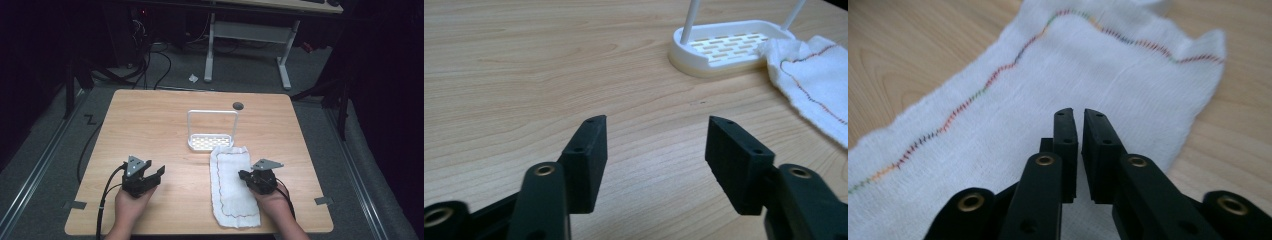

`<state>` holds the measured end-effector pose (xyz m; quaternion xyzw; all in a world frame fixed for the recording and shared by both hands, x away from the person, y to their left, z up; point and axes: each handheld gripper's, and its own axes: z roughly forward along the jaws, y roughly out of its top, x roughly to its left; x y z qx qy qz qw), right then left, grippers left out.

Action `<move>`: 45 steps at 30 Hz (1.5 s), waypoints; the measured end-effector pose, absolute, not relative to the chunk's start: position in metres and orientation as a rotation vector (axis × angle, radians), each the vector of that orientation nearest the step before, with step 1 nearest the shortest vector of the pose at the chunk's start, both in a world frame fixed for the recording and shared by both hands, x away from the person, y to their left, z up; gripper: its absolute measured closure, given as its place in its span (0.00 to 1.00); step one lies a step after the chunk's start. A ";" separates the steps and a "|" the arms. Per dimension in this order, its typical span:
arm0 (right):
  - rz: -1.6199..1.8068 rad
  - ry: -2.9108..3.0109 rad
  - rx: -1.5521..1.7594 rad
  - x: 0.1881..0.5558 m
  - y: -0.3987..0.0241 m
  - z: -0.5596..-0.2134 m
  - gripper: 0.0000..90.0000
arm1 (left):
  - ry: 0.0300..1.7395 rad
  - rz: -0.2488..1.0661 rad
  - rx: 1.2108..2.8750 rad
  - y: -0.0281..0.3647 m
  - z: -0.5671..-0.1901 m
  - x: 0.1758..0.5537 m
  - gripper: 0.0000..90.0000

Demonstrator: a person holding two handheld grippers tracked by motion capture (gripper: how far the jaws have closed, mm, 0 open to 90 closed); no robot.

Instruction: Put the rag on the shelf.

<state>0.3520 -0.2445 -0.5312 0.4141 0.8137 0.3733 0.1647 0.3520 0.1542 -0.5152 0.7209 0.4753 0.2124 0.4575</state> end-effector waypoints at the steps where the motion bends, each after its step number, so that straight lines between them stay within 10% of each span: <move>1: 1.048 2.329 1.170 0.352 -0.242 -0.533 1.00 | 1.175 0.507 1.776 0.153 -0.515 0.352 0.49; 14: 1.078 2.437 1.050 0.339 -0.217 -0.533 1.00 | 1.063 0.423 1.856 0.113 -0.515 0.338 0.45; 29: 1.094 2.529 0.886 0.322 -0.182 -0.533 1.00 | 0.826 0.364 2.184 0.036 -0.531 0.305 0.78; 42: 1.119 2.599 0.780 0.300 -0.170 -0.533 1.00 | 0.844 0.288 2.187 0.054 -0.530 0.311 0.80; 45: 1.136 2.587 0.756 0.298 -0.170 -0.531 0.91 | 0.877 0.342 2.150 0.059 -0.527 0.315 0.64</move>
